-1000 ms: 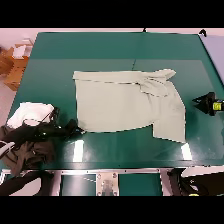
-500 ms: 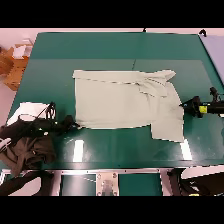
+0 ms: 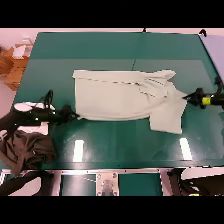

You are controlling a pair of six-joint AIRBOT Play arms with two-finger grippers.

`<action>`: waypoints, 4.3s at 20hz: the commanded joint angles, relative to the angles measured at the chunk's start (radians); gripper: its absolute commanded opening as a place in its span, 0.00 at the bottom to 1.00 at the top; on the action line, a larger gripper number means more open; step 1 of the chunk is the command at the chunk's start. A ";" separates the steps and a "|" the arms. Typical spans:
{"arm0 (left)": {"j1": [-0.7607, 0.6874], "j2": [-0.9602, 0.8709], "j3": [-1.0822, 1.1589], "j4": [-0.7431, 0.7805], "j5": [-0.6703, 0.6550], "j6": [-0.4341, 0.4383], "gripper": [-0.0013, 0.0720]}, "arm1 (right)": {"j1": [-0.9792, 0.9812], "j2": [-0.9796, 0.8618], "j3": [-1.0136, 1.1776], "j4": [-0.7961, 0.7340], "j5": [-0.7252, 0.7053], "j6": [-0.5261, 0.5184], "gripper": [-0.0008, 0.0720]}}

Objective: Fold the shirts.

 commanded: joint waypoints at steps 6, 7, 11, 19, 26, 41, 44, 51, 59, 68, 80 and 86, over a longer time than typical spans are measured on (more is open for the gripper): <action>0.001 0.107 0.871 0.005 -0.164 -0.056 0.05 | 0.000 0.462 0.451 0.364 -0.031 -0.029 0.04; 0.001 0.122 0.999 0.005 -0.154 -0.055 0.05 | 0.000 0.529 0.497 0.364 -0.078 -0.034 0.04; 0.001 0.139 1.501 0.082 -0.160 -0.089 0.05 | 0.000 0.719 0.618 0.335 -0.248 -0.034 0.04; 0.001 0.187 1.488 0.201 -0.208 -0.166 0.05 | 0.000 0.822 0.674 0.114 -0.329 -0.032 0.04; 0.000 0.056 1.168 0.251 -0.239 -0.113 0.05 | 0.071 0.713 0.296 0.116 -0.311 -0.061 0.04; 0.000 -0.839 1.180 0.040 -0.024 0.051 0.05 | 0.283 -0.302 0.390 0.128 -0.528 -0.023 0.04; 0.001 -0.852 1.257 0.041 0.013 0.018 0.05 | 0.285 -0.348 0.496 0.127 -0.529 0.028 0.04; 0.000 -0.852 1.352 0.058 0.011 0.000 0.05 | 0.282 -0.353 0.619 0.113 -0.510 0.028 0.04; -0.015 -0.853 1.349 0.394 -0.365 -0.169 0.05 | 0.195 -0.325 0.618 -0.261 -0.129 0.152 0.03; -0.076 -0.853 1.270 0.539 -0.422 -0.228 0.05 | 0.169 -0.319 0.473 -0.333 -0.035 0.150 0.03; -0.121 -0.860 1.227 0.518 -0.372 -0.230 0.05 | 0.169 -0.320 0.386 -0.341 -0.108 0.167 0.04; -0.080 -0.859 1.293 0.493 -0.653 -0.349 0.79 | 0.161 -0.295 0.496 -0.340 0.074 0.225 0.50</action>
